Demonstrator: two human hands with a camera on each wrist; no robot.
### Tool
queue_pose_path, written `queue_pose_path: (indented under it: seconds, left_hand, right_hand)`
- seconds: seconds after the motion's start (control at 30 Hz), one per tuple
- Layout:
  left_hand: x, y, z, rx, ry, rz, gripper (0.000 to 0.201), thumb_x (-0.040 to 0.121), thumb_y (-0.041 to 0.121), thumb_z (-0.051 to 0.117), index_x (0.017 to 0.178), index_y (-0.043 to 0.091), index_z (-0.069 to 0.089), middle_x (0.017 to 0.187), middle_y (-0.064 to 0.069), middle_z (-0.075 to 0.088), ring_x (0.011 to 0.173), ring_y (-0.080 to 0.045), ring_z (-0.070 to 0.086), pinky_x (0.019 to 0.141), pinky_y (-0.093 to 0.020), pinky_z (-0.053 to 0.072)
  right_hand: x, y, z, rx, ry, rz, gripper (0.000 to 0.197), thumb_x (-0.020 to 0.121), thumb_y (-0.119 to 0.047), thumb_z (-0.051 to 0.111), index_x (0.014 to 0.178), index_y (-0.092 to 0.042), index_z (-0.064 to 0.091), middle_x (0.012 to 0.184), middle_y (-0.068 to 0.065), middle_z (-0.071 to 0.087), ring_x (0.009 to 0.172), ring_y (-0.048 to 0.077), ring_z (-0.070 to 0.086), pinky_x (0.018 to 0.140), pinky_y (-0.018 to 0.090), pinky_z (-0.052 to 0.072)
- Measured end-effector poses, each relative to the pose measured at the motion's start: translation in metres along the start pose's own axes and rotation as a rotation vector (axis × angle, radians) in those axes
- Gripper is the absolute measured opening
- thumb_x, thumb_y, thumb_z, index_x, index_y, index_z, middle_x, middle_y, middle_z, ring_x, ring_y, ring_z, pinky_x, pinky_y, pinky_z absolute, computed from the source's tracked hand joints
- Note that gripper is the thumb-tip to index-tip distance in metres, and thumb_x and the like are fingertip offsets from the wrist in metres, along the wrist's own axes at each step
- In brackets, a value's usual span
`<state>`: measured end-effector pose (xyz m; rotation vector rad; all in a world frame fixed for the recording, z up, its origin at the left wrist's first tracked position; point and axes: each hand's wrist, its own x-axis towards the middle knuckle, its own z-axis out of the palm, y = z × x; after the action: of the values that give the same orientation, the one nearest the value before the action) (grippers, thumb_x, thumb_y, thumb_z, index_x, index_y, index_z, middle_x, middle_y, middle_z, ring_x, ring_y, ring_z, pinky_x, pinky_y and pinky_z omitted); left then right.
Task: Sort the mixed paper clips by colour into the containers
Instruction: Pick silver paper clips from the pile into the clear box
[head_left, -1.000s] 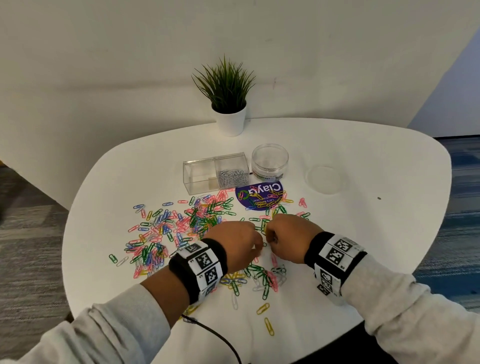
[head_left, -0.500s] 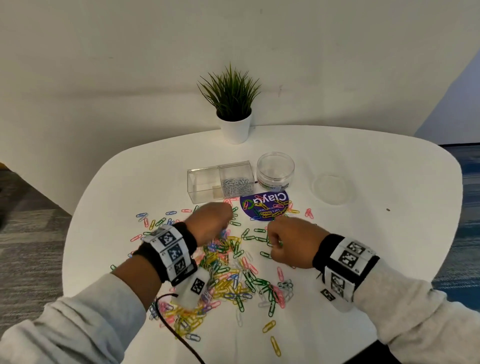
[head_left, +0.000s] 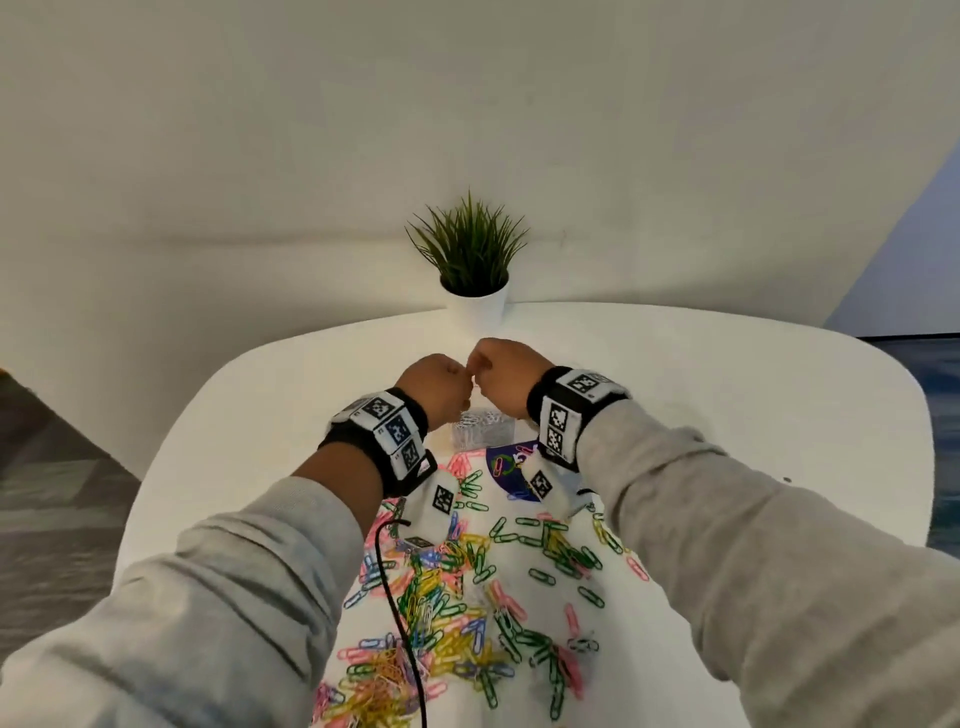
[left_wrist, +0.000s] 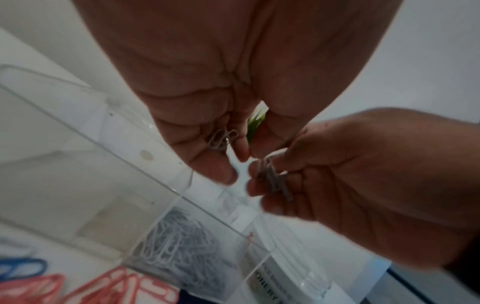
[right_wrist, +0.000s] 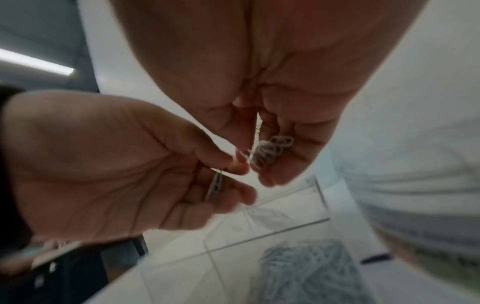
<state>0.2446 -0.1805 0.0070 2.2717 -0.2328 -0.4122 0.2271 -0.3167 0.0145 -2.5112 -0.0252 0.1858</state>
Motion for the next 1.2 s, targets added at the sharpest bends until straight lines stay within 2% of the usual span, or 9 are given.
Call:
queue_pose_path:
  seconds: [0.17, 0.27, 0.37, 0.47, 0.63, 0.83, 0.93, 1.07, 1.2]
  left_hand:
    - [-0.01, 0.003, -0.004, 0.053, -0.018, 0.071, 0.033, 0.098, 0.014, 0.049, 0.128, 0.009, 0.063, 0.134, -0.008, 0.06, 0.124, -0.024, 0.055, 0.103, -0.031, 0.042]
    - [-0.016, -0.003, 0.0, 0.092, 0.078, 0.128, 0.034, 0.096, 0.012, 0.048, 0.125, 0.014, 0.065, 0.127, -0.009, 0.065, 0.117, -0.026, 0.059, 0.103, -0.038, 0.047]
    - [-0.04, -0.015, 0.007, 0.222, 0.073, 0.252, 0.035, 0.094, 0.012, 0.051, 0.125, 0.019, 0.064, 0.127, -0.001, 0.065, 0.117, -0.018, 0.058, 0.101, -0.023, 0.039]
    - [-0.083, -0.025, 0.026, 0.39, -0.096, 0.375, 0.034, 0.094, 0.015, 0.052, 0.122, 0.029, 0.066, 0.122, 0.007, 0.064, 0.112, -0.011, 0.057, 0.099, -0.024, 0.041]
    - [-0.134, -0.028, 0.079, 0.727, -0.412, 0.678, 0.044, 0.096, 0.012, 0.047, 0.134, 0.027, 0.06, 0.135, 0.001, 0.057, 0.126, -0.022, 0.048, 0.101, -0.036, 0.044]
    - [-0.14, -0.036, 0.093, 0.781, -0.301, 0.566, 0.039, 0.097, 0.022, 0.046, 0.135, 0.026, 0.059, 0.143, 0.003, 0.05, 0.131, -0.023, 0.043, 0.103, -0.037, 0.043]
    - [-0.149, -0.037, 0.09, 0.735, -0.266, 0.557, 0.032, 0.098, 0.03, 0.05, 0.127, 0.029, 0.063, 0.13, 0.005, 0.055, 0.122, -0.019, 0.047, 0.097, -0.037, 0.045]
    - [-0.169, -0.035, 0.107, 0.751, -0.319, 0.575, 0.033, 0.095, 0.049, 0.053, 0.119, 0.031, 0.065, 0.112, 0.007, 0.057, 0.109, -0.016, 0.05, 0.09, -0.036, 0.047]
    - [-0.171, -0.046, 0.111, 0.751, -0.276, 0.553, 0.02, 0.094, 0.039, 0.054, 0.103, 0.027, 0.068, 0.099, 0.006, 0.058, 0.097, -0.019, 0.054, 0.083, -0.037, 0.049]
  right_hand:
    - [-0.011, 0.014, -0.002, 0.269, 0.07, 0.049, 0.024, 0.09, -0.004, 0.052, 0.084, -0.022, 0.067, 0.101, 0.002, 0.069, 0.087, 0.02, 0.061, 0.077, 0.035, 0.052]
    - [-0.043, 0.021, -0.007, 0.427, 0.126, 0.052, 0.027, 0.088, 0.001, 0.051, 0.081, -0.022, 0.065, 0.097, 0.007, 0.071, 0.092, 0.025, 0.068, 0.082, 0.041, 0.058]
    - [-0.093, 0.039, -0.007, 0.24, 0.004, -0.007, 0.021, 0.088, 0.0, 0.052, 0.087, -0.018, 0.064, 0.088, -0.003, 0.069, 0.083, 0.015, 0.067, 0.073, 0.028, 0.051]
    - [-0.141, 0.068, 0.005, -0.195, -0.229, -0.033, 0.01, 0.091, -0.017, 0.058, 0.095, -0.024, 0.065, 0.088, -0.011, 0.06, 0.083, 0.011, 0.056, 0.073, 0.023, 0.04]
    - [-0.18, 0.101, 0.026, -0.308, -0.267, 0.042, 0.02, 0.089, -0.043, 0.065, 0.088, -0.023, 0.062, 0.085, -0.008, 0.059, 0.08, 0.013, 0.055, 0.072, 0.031, 0.046]
    - [-0.192, 0.109, 0.03, -0.262, -0.185, 0.06, 0.008, 0.091, -0.022, 0.058, 0.093, -0.018, 0.065, 0.093, -0.005, 0.058, 0.085, 0.015, 0.055, 0.076, 0.028, 0.045]
    - [-0.196, 0.111, 0.029, -0.269, -0.198, 0.096, 0.008, 0.089, -0.018, 0.055, 0.093, -0.019, 0.062, 0.097, -0.004, 0.059, 0.088, 0.017, 0.056, 0.079, 0.031, 0.049]
    - [-0.202, 0.106, 0.029, -0.357, -0.243, 0.1, 0.013, 0.087, -0.023, 0.054, 0.091, -0.012, 0.059, 0.092, 0.002, 0.061, 0.081, 0.021, 0.058, 0.061, 0.028, 0.042]
    - [-0.212, 0.098, 0.025, -0.271, -0.189, 0.043, 0.006, 0.085, -0.021, 0.053, 0.082, -0.021, 0.047, 0.081, -0.003, 0.055, 0.076, 0.021, 0.053, 0.059, 0.029, 0.038]
